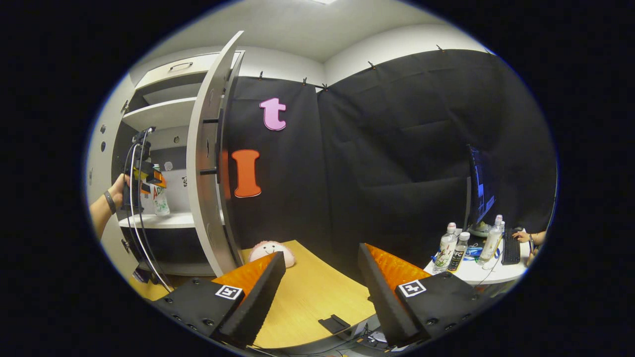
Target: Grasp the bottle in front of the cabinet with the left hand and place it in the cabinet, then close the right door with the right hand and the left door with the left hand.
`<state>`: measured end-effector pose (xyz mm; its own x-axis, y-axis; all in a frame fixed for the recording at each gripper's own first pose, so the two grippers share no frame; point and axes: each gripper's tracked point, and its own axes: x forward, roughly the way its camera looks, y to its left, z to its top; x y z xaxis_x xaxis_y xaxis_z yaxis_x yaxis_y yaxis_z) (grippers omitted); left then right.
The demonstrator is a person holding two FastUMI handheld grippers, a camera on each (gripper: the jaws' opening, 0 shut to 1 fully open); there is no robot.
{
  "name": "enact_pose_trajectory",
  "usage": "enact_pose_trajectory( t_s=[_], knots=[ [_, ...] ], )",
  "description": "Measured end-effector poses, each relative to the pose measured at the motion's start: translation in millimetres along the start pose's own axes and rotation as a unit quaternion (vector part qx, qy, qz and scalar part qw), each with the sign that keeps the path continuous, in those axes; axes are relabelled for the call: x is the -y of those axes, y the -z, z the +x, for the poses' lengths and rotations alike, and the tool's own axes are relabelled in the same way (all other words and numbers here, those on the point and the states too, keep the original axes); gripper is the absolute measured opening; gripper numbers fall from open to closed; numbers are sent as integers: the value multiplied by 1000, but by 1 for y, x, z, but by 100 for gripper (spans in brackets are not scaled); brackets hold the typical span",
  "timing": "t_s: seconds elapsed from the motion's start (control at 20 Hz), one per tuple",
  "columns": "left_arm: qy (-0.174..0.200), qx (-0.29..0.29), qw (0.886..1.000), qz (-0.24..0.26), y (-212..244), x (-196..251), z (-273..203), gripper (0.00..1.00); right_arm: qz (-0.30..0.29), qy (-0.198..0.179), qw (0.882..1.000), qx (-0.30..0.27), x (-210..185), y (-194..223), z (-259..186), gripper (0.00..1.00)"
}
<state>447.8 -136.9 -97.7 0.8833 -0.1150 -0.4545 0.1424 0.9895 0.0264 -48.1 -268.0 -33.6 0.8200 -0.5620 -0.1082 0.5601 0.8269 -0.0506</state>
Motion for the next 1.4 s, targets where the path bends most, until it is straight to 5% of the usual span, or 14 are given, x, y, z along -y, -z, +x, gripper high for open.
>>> enact_pose_trajectory(
  t_s=[0.25, 0.5, 0.85, 1.15, 1.4],
  knots=[
    [7, 3, 1000, 22, 6, 5, 11, 78, 3, 5, 1000, -11, 0, 2, -6, 98],
    [7, 11, 1000, 0, 7, -1, 8, 94, 1, 7, 1000, -14, 3, 0, -8, 98],
    [6, 154, 988, -20, -67, -4, -55, 95, 2, -12, 1000, -18, 1, 5, -11, 98],
    [1, 206, 979, 4, -97, 3, -150, 95, 6, -105, 994, -17, -40, -4, 14, 98],
    [-48, 235, 970, 28, -60, -6, -240, 92, 7, -189, 982, -22, -71, -6, 26, 98]
  ],
)
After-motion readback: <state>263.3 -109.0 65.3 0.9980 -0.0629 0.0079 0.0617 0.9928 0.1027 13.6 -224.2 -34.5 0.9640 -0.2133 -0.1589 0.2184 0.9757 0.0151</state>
